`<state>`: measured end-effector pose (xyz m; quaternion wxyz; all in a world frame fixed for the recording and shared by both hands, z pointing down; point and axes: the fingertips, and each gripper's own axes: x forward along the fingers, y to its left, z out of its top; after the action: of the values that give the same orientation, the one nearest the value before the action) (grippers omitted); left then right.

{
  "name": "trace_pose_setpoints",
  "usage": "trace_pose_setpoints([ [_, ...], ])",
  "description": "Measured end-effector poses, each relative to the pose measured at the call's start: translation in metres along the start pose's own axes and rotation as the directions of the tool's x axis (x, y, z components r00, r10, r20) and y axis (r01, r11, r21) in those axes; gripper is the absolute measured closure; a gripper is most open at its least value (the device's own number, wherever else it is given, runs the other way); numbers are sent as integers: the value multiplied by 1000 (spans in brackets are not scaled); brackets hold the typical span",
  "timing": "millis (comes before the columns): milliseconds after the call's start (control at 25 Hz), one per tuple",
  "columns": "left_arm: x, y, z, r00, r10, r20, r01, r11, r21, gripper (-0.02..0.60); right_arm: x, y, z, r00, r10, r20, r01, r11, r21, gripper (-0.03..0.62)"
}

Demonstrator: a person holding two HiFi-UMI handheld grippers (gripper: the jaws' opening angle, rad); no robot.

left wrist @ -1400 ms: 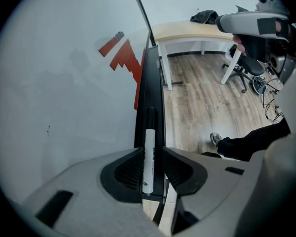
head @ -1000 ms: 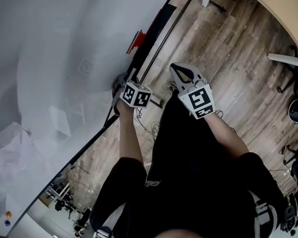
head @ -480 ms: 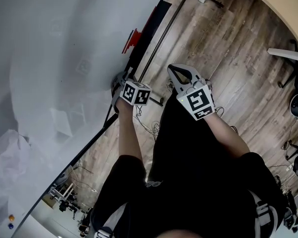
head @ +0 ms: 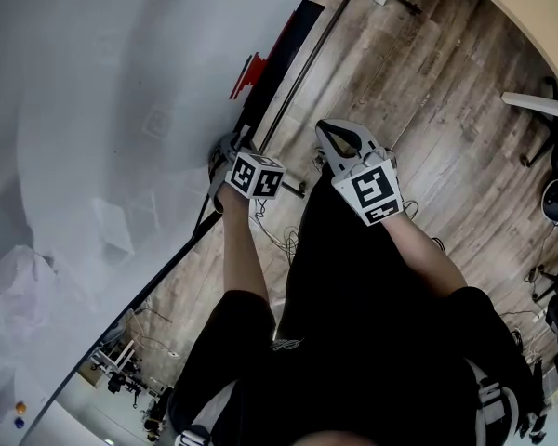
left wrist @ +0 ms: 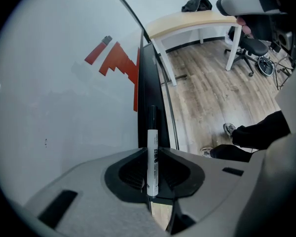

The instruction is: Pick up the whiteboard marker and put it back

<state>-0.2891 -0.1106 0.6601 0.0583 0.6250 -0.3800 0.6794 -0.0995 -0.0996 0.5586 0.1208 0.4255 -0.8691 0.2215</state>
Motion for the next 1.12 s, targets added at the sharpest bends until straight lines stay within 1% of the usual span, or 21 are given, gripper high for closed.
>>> trace_pose_setpoints([
  [120, -1, 0, 0, 1000, 16, 26, -16, 1000, 6, 514, -1, 1, 1, 1000, 1, 3, -1, 1000, -3, 592],
  [360, -6, -1, -2, 998, 33, 44, -33, 999, 3, 514, -8, 3, 1, 1000, -2, 8, 2, 1000, -13, 592],
  [520, -20, 0, 2, 995, 54, 87, -50, 998, -46, 514, -18, 4, 0, 1000, -5, 10, 6, 1000, -26, 592],
  [600, -31, 2, 5, 990, 66, 123, -55, 995, -89, 514, -22, 6, 2, 1000, -3, 12, 3, 999, -35, 592],
  [720, -52, 2, 14, 977, 55, 206, -18, 984, -177, 514, -27, 12, 7, 1000, 2, 24, -1, 999, -47, 592],
  [800, -70, 2, 24, 959, 51, 279, 16, 972, -233, 514, -30, 15, 13, 999, 3, 39, -1, 999, -52, 592],
  [880, -90, 3, 35, 931, 65, 358, 47, 954, -297, 514, -31, 18, 20, 999, 7, 53, -4, 998, -70, 592],
  [960, -109, 5, 42, 900, 91, 426, 76, 930, -360, 514, -31, 24, 27, 998, 18, 62, -12, 996, -92, 592],
  [1040, -128, 7, 47, 863, 117, 491, 121, 896, -427, 515, -31, 31, 32, 997, 31, 67, -23, 994, -108, 592],
  [1080, -139, 9, 49, 838, 132, 530, 155, 872, -464, 514, -31, 35, 34, 997, 38, 70, -30, 993, -113, 592],
  [1120, -150, 11, 52, 808, 153, 569, 191, 845, -499, 514, -30, 39, 37, 996, 45, 74, -37, 992, -117, 592],
])
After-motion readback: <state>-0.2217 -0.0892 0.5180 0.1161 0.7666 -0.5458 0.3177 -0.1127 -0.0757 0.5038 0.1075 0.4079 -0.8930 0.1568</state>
